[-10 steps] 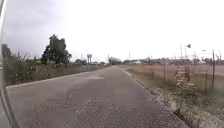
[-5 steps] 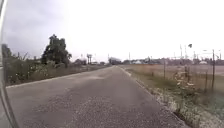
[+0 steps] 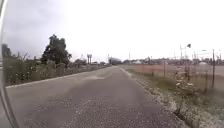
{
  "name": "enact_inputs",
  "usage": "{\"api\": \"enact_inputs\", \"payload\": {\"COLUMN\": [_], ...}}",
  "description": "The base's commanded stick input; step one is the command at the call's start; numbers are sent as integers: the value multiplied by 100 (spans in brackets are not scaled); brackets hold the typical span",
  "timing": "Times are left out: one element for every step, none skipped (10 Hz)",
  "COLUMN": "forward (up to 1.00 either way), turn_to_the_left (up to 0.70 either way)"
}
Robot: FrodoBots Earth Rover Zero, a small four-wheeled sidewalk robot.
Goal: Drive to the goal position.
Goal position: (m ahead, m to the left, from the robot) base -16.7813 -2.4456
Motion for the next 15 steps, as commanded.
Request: {"api": "enact_inputs", "payload": {"forward": [7, 8, 8, 8, 7, 8, 8, 8, 7, 8, 8, 8, 8, 8, 7], "turn_to_the_left": [0, 0, 0, 0, 0, 0, 0, 0, 0, 0, 0, 0, 0, 0, 0]}}
